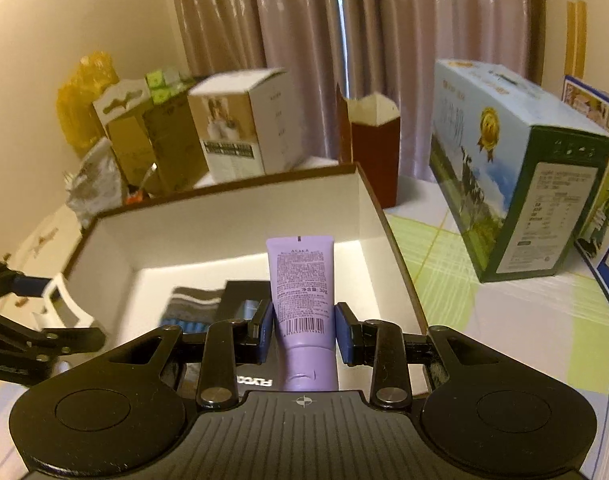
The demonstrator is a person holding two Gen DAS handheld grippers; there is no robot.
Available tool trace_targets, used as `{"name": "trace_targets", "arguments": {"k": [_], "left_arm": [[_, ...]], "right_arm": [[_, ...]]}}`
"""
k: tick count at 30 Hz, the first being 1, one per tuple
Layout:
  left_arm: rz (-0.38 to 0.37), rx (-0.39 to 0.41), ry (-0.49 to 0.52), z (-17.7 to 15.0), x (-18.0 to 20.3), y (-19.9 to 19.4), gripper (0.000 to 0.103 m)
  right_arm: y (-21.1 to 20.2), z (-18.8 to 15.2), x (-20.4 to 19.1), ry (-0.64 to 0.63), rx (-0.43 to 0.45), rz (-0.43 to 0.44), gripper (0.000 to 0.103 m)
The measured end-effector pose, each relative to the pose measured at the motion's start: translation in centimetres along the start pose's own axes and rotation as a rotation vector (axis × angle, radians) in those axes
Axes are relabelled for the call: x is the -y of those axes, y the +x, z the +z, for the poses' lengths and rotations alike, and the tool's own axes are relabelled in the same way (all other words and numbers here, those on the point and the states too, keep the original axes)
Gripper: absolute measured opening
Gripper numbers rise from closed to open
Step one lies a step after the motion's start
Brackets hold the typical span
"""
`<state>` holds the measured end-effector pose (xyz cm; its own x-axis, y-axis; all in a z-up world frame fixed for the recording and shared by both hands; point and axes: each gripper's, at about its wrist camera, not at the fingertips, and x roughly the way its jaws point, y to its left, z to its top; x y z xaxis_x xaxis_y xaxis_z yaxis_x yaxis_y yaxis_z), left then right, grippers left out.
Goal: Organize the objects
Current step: 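Carry white clip in left tool and lavender tube in right tool into brown box, then open both tools to drop clip and tube into brown box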
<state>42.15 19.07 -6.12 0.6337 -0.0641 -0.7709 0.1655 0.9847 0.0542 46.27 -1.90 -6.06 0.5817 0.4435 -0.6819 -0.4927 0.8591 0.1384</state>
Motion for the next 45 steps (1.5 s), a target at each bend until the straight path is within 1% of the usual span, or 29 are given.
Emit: {"name": "trace_targets", "arguments": {"k": [5, 11, 14, 16, 18, 21, 23, 24, 26, 28, 31, 37, 45], "left_arm": [[-0.013, -0.034, 0.008, 0.0, -0.3, 1.5, 0.085], [-0.021, -0.063, 0.026, 0.0, -0.6, 2.9, 0.085], [-0.027, -0.075, 0.034, -0.1, -0.8, 3.3, 0.085], [-0.031, -0.084, 0.040, -0.1, -0.8, 3.6, 0.085], [-0.031, -0.091, 0.047, -0.2, -0.8, 3.8, 0.085], [-0.036, -0.104, 0.059, -0.2, -0.8, 4.1, 0.085], [-0.032, -0.105, 0.071, -0.2, -0.7, 4.2, 0.085], [-0.031, -0.104, 0.081, -0.2, -0.6, 4.2, 0.086], [-0.017, -0.096, 0.094, -0.1, -0.4, 4.0, 0.092], [-0.019, -0.087, 0.102, 0.0, -0.3, 3.7, 0.093], [-0.023, -0.082, 0.102, 0.1, -0.4, 3.3, 0.094], [-0.020, -0.076, 0.074, 0.4, -0.4, 2.1, 0.095], [-0.025, -0.055, 0.030, 0.4, 0.1, -0.4, 0.096]], "right_arm": [[2.9, -0.4, 0.6, 0.007, -0.064, -0.015, 0.030], [5.3, -1.0, 0.8, 0.004, -0.125, -0.036, 0.030], [5.6, -1.0, 1.0, 0.024, -0.131, -0.028, 0.034], [5.5, -1.0, 1.0, 0.029, -0.128, -0.025, 0.042], [5.3, -1.0, 1.2, 0.034, -0.124, -0.025, 0.046], [4.9, -1.0, 1.3, 0.039, -0.119, -0.014, 0.047], [4.6, -1.0, 1.2, 0.036, -0.113, -0.007, 0.050], [4.4, -1.0, 1.1, 0.034, -0.107, 0.000, 0.053], [4.0, -1.0, 0.9, 0.026, -0.091, 0.019, 0.061], [3.3, -1.1, 0.6, 0.005, -0.068, 0.018, 0.082], [2.3, -1.1, 0.2, -0.035, -0.039, 0.028, 0.086], [0.5, -1.1, 0.3, -0.036, -0.014, 0.051, 0.093], [-2.5, -1.9, 0.4, 0.006, 0.020, 0.071, 0.094]]}}
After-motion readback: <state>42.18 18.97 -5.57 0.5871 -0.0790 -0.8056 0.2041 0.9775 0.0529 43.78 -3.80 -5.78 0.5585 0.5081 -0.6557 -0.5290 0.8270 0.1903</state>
